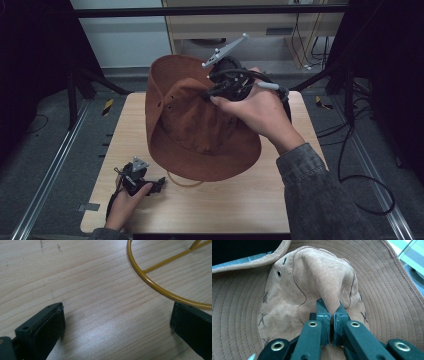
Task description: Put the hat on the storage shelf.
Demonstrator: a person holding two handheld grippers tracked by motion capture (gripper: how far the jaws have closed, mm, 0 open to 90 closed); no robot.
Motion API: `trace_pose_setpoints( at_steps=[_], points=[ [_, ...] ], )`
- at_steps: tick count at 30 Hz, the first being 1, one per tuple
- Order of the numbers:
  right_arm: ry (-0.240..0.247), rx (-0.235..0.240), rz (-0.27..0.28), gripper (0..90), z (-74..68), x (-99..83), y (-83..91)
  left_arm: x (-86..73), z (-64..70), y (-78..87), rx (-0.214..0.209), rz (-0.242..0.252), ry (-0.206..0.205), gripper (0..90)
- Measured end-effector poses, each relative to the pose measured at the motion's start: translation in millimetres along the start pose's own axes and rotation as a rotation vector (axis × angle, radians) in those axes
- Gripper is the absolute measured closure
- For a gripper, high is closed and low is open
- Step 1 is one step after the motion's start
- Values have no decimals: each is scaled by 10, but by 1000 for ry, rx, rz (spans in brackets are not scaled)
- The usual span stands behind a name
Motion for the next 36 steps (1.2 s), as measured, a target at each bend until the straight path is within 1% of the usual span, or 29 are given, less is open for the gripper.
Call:
trace_pose_setpoints(
  at_steps=[6,10,12,20,26,36],
  points=[
    [10,10,-5,868,-58,71,-82,0,0,0,0,0,0,0],
    [24,22,-7,868,-116,152,-158,-3,-1,3,-1,-4,-2,0],
    [25,24,-6,868,-122,163,-171,-2,0,2,-1,-4,-1,0],
    [33,43,-13,867,-189,259,-324,1,6,0,-2,-3,-8,0],
    [34,53,-25,867,-205,266,-423,0,10,1,-5,-4,-9,0],
    [31,62,-38,866,-215,263,-503,0,10,3,-4,-5,-10,0]
  ],
)
Point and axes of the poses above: each handheld gripper's, and its own axes: y roughly backward along the jaws, x roughly out of its top, z roughly to its right, the point moved 10 cm from there along -y, roughly forward along the jaws, and after that the axes turned 11 degrees about x, right-handed, at the moved point
